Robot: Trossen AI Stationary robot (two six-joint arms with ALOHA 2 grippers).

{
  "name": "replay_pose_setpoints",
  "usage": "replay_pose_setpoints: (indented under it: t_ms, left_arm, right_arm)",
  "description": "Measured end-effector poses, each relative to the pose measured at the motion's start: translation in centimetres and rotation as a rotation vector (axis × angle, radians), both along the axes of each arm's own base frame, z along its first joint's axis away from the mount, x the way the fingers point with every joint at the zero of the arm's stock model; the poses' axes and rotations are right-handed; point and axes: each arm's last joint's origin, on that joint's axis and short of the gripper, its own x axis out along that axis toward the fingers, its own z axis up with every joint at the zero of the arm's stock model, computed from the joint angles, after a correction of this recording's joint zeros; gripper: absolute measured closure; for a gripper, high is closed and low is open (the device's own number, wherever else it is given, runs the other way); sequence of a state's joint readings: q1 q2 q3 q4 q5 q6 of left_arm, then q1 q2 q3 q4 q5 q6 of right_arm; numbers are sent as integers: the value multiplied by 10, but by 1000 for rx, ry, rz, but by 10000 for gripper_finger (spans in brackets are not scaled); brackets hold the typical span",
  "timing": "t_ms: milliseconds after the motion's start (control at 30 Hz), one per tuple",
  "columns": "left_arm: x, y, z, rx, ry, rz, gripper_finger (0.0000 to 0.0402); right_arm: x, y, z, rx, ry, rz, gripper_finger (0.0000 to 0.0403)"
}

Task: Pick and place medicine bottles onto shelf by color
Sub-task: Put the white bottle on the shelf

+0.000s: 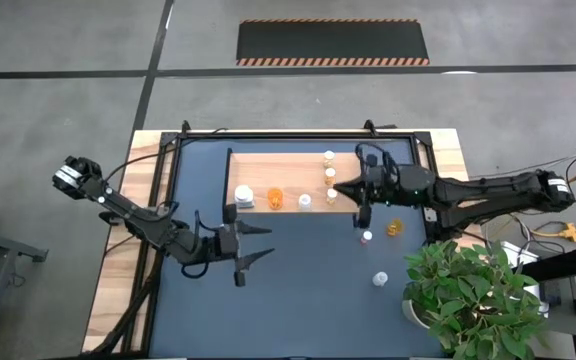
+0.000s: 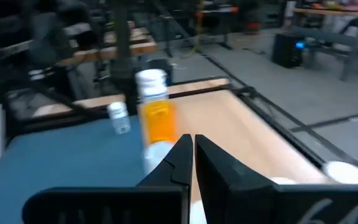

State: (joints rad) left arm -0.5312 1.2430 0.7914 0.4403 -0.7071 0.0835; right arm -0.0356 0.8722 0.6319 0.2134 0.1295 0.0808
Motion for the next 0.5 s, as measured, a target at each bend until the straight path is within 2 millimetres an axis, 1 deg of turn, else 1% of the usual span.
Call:
replay_pose_setpoints:
  t_ms: [133,233,300,400,500]
  left_arm:
    - [-9,-18,2,-152,-23,-70,214]
    - [-17,-33,17,-269,-65,-133,214]
    - [-22,-42,23,-353,-60,-161,214]
    - [-32,-46,22,-425,62,-97,214]
    - [-48,-34,23,-543,266,40,214]
  right_arm:
    - [0,13,0,-48,7,66,394]
    - [0,18,0,-63,10,89,394]
    - [1,19,-1,-63,11,96,394]
    - [0,21,-2,-67,23,106,394]
    - [0,22,-5,-69,54,112,394]
